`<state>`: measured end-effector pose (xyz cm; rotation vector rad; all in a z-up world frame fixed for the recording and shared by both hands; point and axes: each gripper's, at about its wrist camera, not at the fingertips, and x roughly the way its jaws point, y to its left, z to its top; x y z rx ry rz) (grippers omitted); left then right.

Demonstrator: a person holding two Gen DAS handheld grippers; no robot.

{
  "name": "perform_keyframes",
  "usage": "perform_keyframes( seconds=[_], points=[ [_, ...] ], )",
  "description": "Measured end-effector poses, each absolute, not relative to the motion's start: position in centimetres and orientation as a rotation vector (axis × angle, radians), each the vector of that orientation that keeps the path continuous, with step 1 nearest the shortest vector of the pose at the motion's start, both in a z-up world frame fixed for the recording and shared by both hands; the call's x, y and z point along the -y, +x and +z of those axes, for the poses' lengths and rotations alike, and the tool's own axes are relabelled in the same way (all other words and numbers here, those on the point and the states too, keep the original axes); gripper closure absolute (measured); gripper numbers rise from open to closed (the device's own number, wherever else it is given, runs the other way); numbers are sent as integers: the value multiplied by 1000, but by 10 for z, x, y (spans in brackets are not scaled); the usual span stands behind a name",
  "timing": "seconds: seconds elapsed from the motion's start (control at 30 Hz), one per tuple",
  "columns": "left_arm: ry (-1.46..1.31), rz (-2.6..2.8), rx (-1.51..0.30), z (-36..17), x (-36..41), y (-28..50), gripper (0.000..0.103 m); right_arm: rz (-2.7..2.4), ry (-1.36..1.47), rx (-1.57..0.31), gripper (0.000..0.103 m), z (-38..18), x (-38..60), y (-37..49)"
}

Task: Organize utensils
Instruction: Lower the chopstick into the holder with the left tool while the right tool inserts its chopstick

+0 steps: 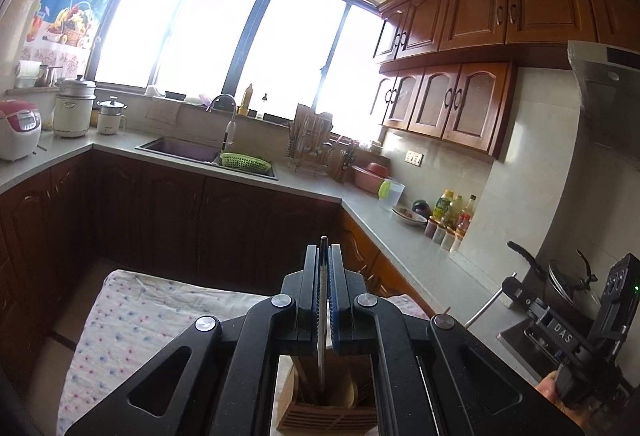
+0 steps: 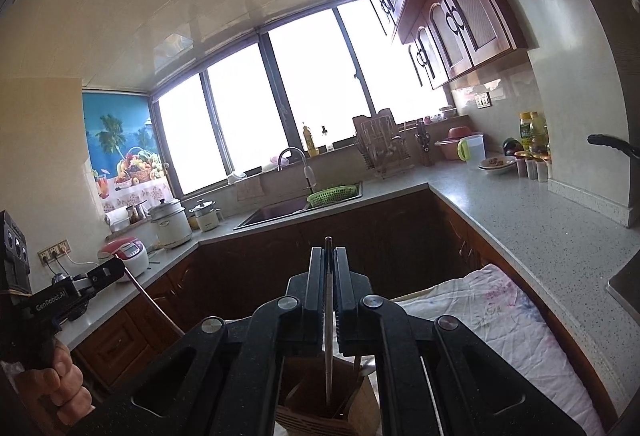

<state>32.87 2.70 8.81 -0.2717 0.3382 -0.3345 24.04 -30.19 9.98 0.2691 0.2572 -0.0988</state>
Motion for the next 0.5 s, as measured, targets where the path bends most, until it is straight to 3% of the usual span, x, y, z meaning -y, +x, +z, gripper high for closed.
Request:
perform_keyframes(
  seconds=[0.27, 0.5],
  points=[
    [-372, -269, -401, 24, -22, 378, 101, -161, 255, -272, 99, 52, 300, 257],
    [-310, -260, -448, 2, 0, 397, 101, -162, 270, -356, 99, 20, 301, 268]
  ],
)
